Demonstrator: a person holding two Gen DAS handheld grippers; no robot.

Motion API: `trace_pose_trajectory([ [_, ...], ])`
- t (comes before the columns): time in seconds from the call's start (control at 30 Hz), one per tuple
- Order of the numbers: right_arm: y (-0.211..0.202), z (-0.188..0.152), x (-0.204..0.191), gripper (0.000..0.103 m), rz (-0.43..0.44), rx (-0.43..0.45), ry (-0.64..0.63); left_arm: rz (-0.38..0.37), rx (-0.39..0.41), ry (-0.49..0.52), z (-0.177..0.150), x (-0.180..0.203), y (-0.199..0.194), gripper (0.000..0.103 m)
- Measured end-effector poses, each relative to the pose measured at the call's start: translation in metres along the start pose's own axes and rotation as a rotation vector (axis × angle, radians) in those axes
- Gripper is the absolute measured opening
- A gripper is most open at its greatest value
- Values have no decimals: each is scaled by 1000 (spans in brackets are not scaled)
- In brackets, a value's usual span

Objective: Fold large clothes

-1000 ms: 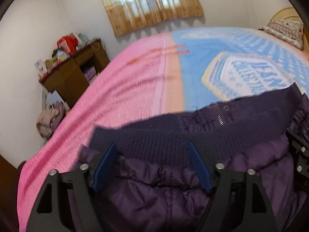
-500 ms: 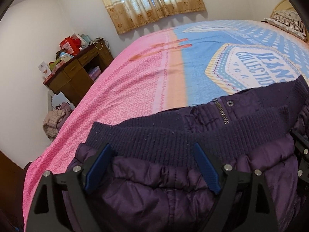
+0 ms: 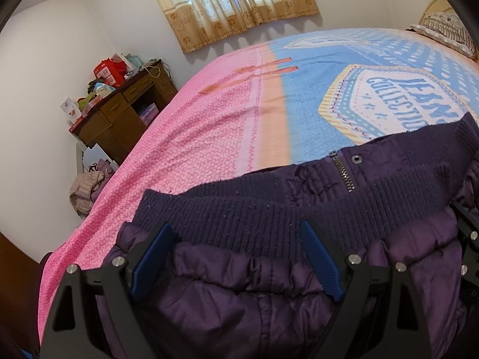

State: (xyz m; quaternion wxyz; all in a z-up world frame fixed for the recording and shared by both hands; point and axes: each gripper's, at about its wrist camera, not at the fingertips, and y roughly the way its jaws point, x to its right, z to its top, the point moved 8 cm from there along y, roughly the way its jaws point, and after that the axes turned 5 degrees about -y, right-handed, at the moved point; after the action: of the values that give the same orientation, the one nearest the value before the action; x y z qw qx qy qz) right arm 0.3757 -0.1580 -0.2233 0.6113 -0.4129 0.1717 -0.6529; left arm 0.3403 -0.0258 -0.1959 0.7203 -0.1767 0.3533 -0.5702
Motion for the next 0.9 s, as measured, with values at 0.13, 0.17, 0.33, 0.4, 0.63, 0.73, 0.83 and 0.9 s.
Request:
trace_pose_trajectory([
  [0.13, 1, 0, 0, 95, -2, 1, -1, 5, 2, 3, 0, 0, 0, 91],
  [0.17, 1, 0, 0, 95, -2, 1, 0, 5, 2, 2, 0, 0, 0, 91],
  [0.33, 3, 0, 1, 95, 8, -4, 9, 8, 1, 5, 0, 0, 0, 91],
  [0.4, 3, 1, 2, 95, 8, -3, 10, 11, 2, 6, 0, -1, 0, 91],
  [0.63, 3, 0, 2, 95, 6, -2, 8, 12, 2, 6, 0, 0, 0, 91],
  [0.73, 3, 0, 2, 95, 6, -2, 8, 12, 2, 6, 0, 0, 0, 91],
  [0.83, 3, 0, 2, 95, 6, -2, 8, 12, 3, 6, 0, 0, 0, 91],
  [0.9, 3, 0, 2, 95, 6, -3, 8, 13, 2, 6, 0, 1, 0, 91],
])
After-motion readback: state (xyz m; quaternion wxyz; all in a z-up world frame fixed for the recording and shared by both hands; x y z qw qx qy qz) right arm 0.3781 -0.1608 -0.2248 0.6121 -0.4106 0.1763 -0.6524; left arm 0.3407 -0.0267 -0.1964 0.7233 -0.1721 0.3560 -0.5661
